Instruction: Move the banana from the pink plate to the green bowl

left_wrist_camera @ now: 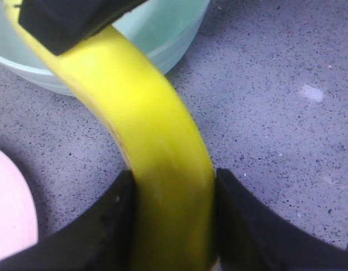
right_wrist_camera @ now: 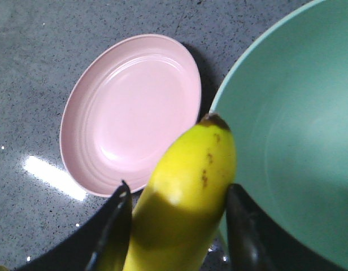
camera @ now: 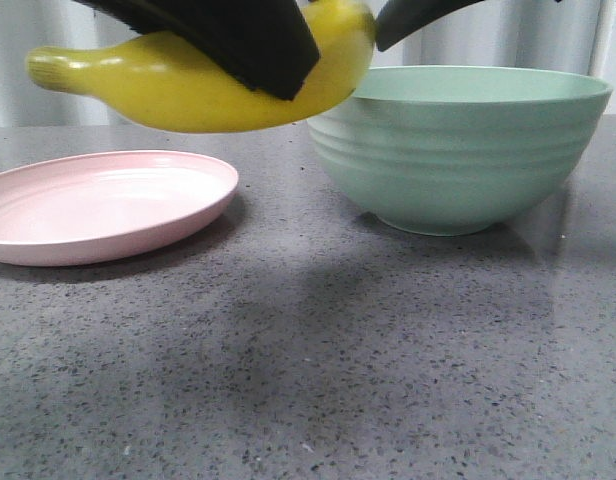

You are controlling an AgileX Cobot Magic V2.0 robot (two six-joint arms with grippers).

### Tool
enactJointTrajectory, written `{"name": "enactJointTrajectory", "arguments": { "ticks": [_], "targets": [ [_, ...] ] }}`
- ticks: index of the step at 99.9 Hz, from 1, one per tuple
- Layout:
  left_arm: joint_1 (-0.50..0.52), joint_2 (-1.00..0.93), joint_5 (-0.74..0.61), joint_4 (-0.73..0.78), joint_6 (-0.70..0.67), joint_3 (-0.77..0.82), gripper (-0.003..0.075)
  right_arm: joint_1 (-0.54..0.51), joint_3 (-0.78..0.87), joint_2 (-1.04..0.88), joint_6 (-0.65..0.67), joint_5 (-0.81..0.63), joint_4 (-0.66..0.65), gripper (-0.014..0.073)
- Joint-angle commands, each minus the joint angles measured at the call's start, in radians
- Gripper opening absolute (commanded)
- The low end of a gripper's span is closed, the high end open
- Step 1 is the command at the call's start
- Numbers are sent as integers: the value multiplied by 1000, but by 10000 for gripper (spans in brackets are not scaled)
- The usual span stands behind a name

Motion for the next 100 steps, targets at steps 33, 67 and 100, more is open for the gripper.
{"name": "enactJointTrajectory", "arguments": {
  "ticks": [33,67,100],
  "targets": [
    [-6,-29,-102,-15,13,-39,-18,2,-32,-19,-11,-71,21,195],
    [-6,-29,-102,-17,13,-39,-18,2,-32,-10,-11,-84,31,308],
    [-6,-29,-119,-17,13,-39,204,2,-32,-10,-11,-95,31,-76]
  ]
}}
